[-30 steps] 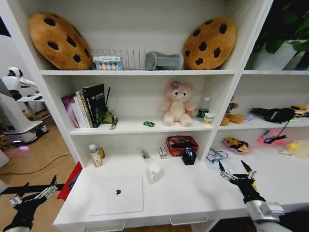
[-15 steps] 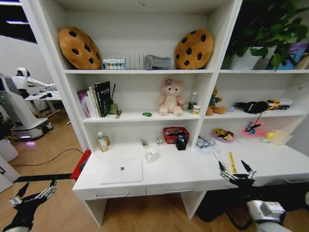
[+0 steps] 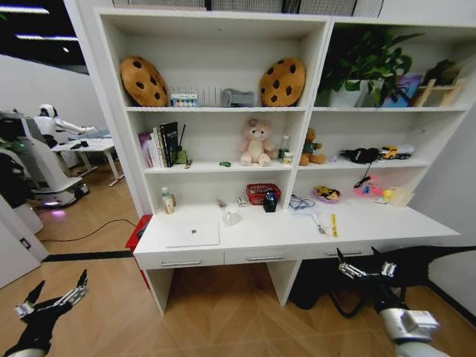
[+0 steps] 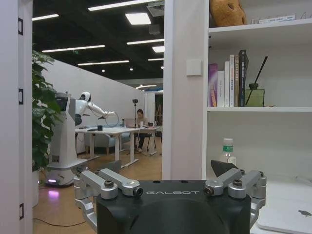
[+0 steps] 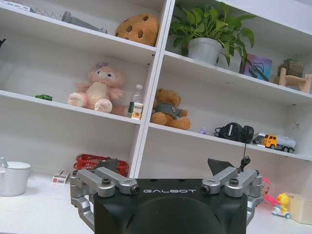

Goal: Organize the objects on the table.

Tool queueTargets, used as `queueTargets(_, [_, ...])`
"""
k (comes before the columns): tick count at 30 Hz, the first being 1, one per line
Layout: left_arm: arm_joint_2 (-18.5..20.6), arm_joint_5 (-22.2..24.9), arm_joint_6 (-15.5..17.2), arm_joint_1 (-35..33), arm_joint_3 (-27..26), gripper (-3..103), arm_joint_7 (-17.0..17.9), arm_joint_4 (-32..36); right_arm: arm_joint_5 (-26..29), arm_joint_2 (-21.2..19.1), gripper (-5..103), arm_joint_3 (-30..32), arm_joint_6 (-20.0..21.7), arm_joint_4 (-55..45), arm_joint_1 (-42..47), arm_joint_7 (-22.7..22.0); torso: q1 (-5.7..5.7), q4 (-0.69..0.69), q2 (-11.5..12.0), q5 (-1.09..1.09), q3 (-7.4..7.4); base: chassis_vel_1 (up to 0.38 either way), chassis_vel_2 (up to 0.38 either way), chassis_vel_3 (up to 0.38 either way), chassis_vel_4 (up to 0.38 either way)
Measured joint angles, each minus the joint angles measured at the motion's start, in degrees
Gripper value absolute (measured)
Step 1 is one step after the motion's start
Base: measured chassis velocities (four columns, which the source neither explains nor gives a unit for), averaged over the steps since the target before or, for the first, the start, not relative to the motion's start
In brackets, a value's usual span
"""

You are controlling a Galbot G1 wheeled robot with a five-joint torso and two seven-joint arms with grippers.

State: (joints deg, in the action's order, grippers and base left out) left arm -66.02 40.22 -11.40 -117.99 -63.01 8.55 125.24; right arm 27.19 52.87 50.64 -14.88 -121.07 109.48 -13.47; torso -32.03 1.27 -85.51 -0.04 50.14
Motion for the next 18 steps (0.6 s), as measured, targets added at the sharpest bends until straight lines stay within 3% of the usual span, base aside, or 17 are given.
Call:
queueTargets(7, [0.0, 0.0, 0.0, 0.0, 0.0, 100, 0.0, 0.0, 0.0, 0.0, 100, -0.01, 0.0, 0.0, 0.0, 0.01, 0.0, 0.0, -0.01, -0.02, -0.01, 0.146, -0.138, -0.151, 0.139])
queueTargets(18, [0.0, 0.0, 0.0, 0.01, 0.0, 100, 0.0, 0.0, 0.0, 0.0, 100, -0.01, 0.0, 0.0, -0.02, 0.0, -0.05, 0.01, 0.03, 0.01, 0.02, -0.008, 0.004, 0.002, 0.006])
